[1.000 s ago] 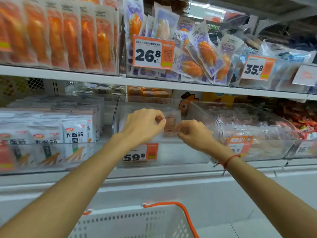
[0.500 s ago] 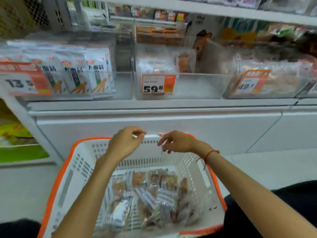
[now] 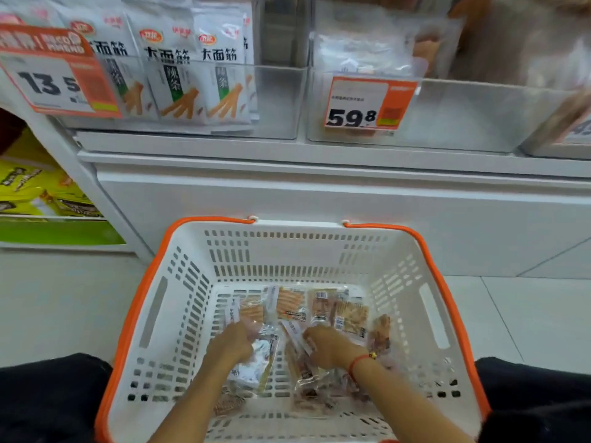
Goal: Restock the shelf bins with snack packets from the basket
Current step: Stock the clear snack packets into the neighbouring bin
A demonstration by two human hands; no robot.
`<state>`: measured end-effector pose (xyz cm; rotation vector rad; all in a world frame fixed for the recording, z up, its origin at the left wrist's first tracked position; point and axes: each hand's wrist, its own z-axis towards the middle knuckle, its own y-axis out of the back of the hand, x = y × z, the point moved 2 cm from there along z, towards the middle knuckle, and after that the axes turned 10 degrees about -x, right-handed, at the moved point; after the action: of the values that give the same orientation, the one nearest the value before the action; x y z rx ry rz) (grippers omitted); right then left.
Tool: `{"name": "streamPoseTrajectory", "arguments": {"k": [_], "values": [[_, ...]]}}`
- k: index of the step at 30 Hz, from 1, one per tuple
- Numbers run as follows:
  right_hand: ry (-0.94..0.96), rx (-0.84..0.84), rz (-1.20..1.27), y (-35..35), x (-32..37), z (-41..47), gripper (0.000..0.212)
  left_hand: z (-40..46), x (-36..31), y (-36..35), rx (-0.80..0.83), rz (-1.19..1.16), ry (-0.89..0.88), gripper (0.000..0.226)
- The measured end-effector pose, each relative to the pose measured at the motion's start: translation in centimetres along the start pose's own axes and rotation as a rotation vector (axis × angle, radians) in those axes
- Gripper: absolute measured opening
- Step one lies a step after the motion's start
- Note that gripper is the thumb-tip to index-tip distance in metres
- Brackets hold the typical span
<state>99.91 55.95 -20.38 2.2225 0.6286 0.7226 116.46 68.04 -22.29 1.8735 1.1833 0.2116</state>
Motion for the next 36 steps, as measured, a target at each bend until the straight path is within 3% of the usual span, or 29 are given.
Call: {"name": "streamPoseTrajectory", "arguments": {"k": [4, 6, 10, 12, 14, 19, 21, 24, 26, 31, 34, 36], "values": [[0.092, -0.075, -0.028, -1.4, 1.0, 1.2, 0.057, 0.2, 1.9, -2.0, -0.079, 0.035, 0.199, 0.068], [0.103, -0.113, -0.064, -2.2, 1.7, 2.0, 0.059, 0.4, 2.4, -2.6, -0.116, -0.027, 0.254, 0.069], [0.019, -0.131, -0.028, -3.3, 3.3, 3.4, 0.072, 0.3, 2.1, -3.1, -0.013, -0.206, 0.142, 0.021], [-0.056, -0.191, 0.071, -3.1, 3.6, 4.0, 0.057, 0.2, 1.8, -2.5, 0.005, -0.332, 0.076, 0.008], [-0.068, -0.243, 0.229, -2.4, 3.1, 4.2, 0.029, 0.3, 1.5, -1.5, 0.018, -0.450, 0.030, 0.015], [0.068, -0.092, 0.549, 0.9, 1.7, 2.5, 0.020, -0.8, 0.5, 2.9, 0.132, -0.633, -0.024, 0.038], [0.071, -0.055, 0.593, 1.8, 1.4, 2.0, 0.025, -1.1, 0.9, 4.2, 0.180, -0.432, 0.059, 0.051], [0.049, -0.110, 0.623, 2.1, 0.7, 1.6, 0.024, -2.5, 1.5, 4.8, 0.203, 0.135, 0.220, 0.060], [0.010, -0.116, 0.734, 2.3, 0.3, 1.0, 0.023, -4.1, 1.4, 3.8, 0.239, 0.383, 0.261, 0.063], [-0.071, -0.183, 0.975, 2.9, -0.7, -0.2, 0.030, -6.2, 1.7, 1.6, 0.314, 0.547, 0.186, 0.060], [-0.051, -0.212, 1.048, 3.4, -0.9, -0.9, 0.018, -6.2, 1.9, 2.2, 0.326, 0.561, 0.227, 0.094], [-0.057, -0.192, 1.135, 3.6, -0.9, -1.6, 0.009, -5.7, 2.4, 2.4, 0.330, 0.488, 0.260, 0.098]]}}
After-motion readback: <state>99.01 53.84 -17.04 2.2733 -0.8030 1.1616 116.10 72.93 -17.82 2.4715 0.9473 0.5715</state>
